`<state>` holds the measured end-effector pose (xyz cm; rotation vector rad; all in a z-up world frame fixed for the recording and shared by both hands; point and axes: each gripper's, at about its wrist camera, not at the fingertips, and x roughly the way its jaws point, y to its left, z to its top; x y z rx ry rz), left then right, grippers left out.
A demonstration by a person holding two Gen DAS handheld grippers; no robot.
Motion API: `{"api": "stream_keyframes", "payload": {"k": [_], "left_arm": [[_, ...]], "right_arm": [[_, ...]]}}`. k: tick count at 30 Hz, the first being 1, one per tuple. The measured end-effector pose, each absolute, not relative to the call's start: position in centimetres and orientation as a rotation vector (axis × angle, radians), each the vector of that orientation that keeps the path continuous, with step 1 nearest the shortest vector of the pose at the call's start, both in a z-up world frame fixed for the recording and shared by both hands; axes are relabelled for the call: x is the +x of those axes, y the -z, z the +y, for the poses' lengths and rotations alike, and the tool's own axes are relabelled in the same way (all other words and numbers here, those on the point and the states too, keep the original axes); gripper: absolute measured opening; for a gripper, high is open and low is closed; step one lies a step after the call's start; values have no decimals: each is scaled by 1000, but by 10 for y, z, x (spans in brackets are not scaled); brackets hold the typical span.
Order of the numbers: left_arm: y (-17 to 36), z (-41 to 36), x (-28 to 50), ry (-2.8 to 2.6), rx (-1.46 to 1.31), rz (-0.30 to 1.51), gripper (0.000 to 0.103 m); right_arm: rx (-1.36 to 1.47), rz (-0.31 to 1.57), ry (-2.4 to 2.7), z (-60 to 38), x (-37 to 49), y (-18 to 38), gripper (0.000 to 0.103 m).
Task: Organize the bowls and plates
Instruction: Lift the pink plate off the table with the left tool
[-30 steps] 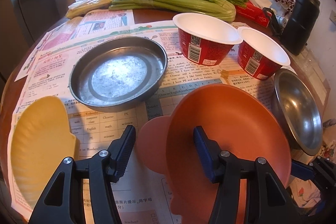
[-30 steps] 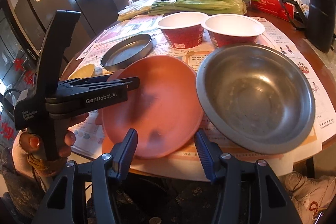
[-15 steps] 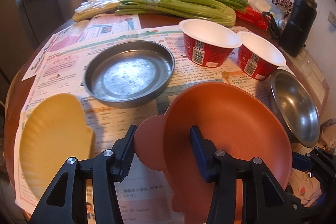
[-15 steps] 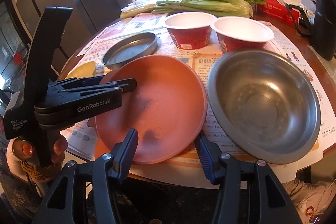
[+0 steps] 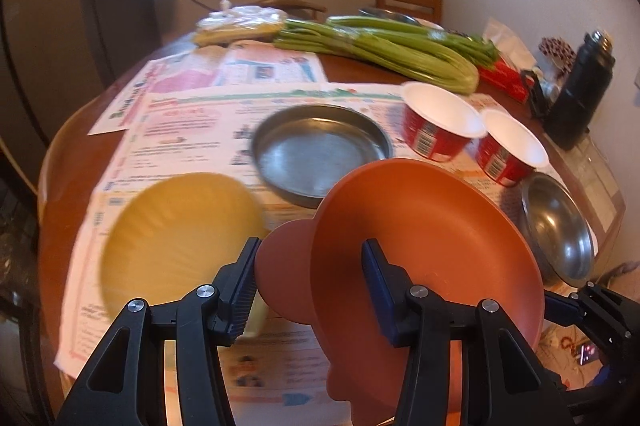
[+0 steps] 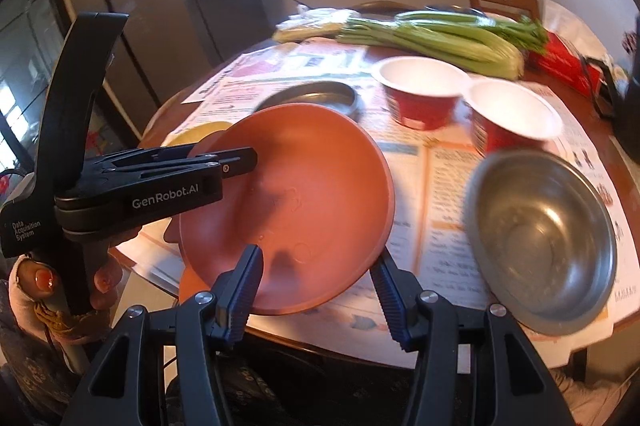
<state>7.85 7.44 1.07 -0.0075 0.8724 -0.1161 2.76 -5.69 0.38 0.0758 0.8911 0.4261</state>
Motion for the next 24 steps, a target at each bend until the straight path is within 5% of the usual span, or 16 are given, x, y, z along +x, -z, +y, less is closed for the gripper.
{"api": "stream_keyframes", "payload": {"k": [24], "left_arm": [[-30, 187, 89, -77, -83, 844, 52]], "right_arm": [[-53, 839, -607, 55, 72, -34, 56]]}}
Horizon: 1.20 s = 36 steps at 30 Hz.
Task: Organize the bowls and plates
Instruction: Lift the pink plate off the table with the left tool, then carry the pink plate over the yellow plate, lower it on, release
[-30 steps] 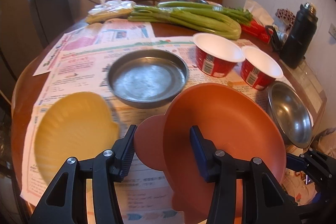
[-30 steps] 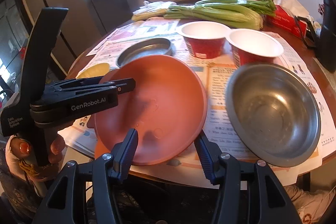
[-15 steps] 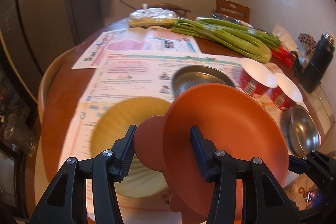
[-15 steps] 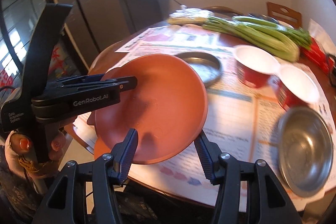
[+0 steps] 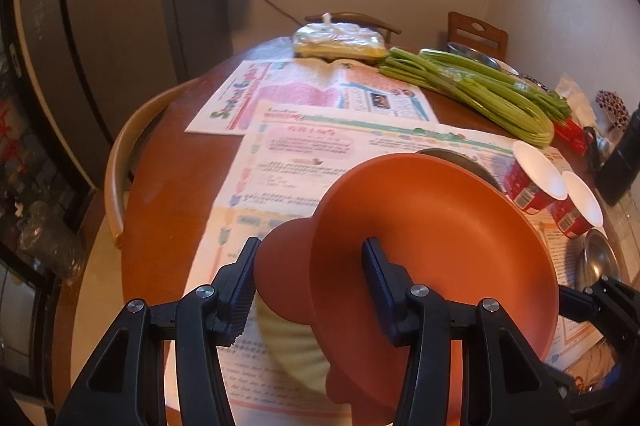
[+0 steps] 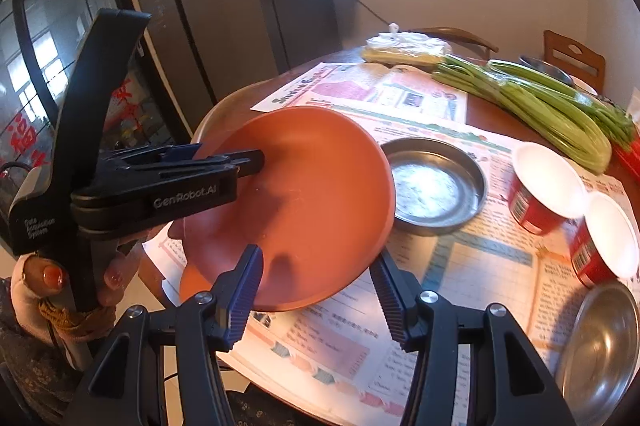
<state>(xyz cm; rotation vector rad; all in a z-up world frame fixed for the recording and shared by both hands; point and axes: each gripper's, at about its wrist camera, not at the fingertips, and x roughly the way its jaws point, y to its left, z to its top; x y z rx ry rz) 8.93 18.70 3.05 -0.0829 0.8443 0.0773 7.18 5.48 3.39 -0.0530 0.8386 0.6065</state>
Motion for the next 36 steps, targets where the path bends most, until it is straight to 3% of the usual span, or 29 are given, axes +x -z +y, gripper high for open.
{"api": "stream_keyframes", "payload": {"k": [36], "left_arm": [[19, 197, 156, -54, -67, 943, 58]], "right_arm": [[22, 948, -576, 84, 88, -6, 57]]}}
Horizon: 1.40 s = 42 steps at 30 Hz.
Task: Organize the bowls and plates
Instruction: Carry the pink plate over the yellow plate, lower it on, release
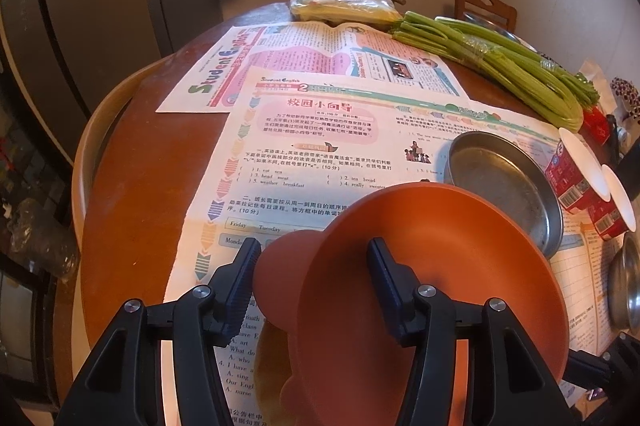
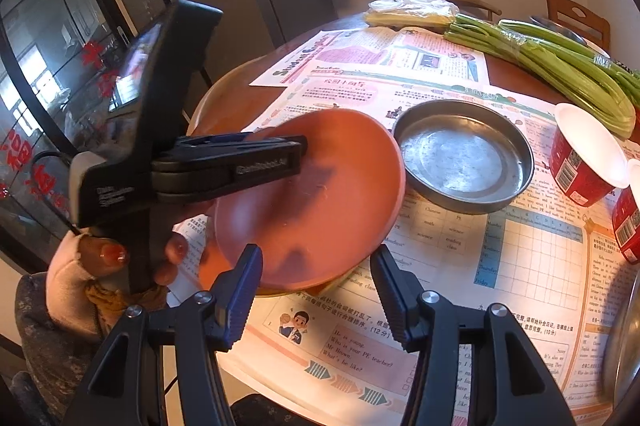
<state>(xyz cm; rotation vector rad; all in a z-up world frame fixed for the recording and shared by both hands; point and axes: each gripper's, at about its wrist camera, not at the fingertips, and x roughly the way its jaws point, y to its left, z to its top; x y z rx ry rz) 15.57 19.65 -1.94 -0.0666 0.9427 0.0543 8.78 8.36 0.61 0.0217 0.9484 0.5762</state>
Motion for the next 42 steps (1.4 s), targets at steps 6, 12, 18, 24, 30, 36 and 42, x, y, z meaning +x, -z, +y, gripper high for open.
{"api": "stream_keyframes", "payload": {"k": [6, 12, 18, 24, 30, 36, 42], "left_arm": [[20, 191, 159, -72, -36, 936, 58], [20, 187, 161, -77, -15, 937, 58], [19, 190, 163, -76, -37, 934, 58], [15, 182, 165, -67, -27, 927, 58], [9, 174, 164, -56, -15, 908, 58], [5, 172, 163, -60, -16, 906, 58], [-6, 182, 158, -90, -20, 885, 58]], "right_arm": [[19, 937, -597, 85, 82, -10, 57], [-8, 923, -616, 88, 75, -13, 57], [-38, 933, -627, 91, 74, -10, 57], [-42, 938, -609, 88, 77, -5, 57], [-42, 916, -605, 83, 75, -9, 57], [-38, 905, -606, 79, 74, -11, 57], [-26, 895, -611, 76, 75, -12, 57]]}}
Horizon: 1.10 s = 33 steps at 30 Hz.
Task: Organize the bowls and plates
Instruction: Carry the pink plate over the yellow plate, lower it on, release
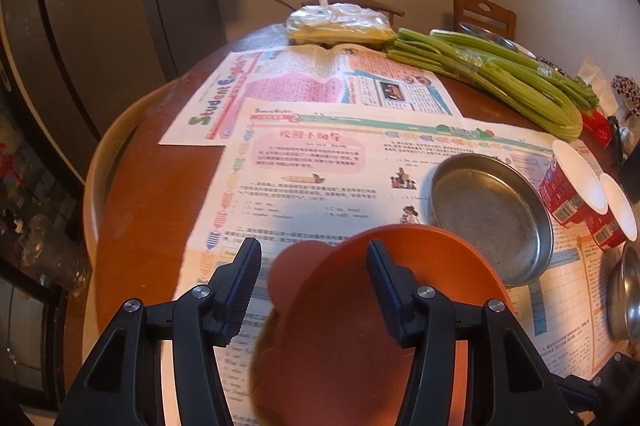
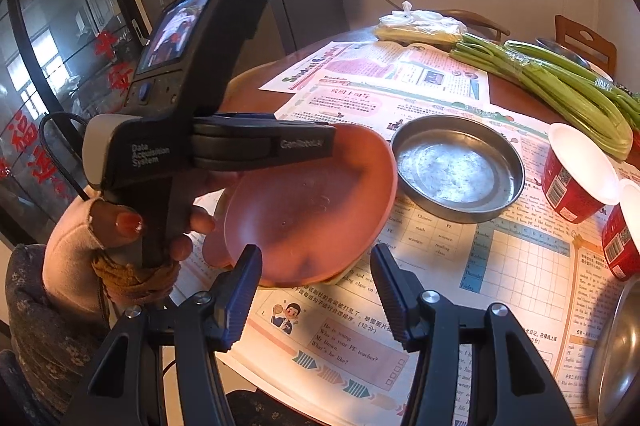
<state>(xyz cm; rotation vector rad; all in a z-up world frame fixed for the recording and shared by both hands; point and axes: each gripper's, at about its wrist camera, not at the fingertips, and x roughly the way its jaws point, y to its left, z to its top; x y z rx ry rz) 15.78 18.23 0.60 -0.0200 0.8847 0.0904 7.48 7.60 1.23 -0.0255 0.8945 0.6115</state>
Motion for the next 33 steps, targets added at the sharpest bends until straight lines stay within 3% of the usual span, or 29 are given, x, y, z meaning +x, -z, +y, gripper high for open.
{"api": "stream_keyframes", "payload": {"k": [16, 33], "left_arm": [[-28, 207, 111, -101, -93, 838, 58], [17, 205, 119, -66, -98, 948, 58]], "right_arm": [[33, 877, -574, 50, 84, -15, 57], [-23, 914, -575, 71, 90, 3, 57]]}}
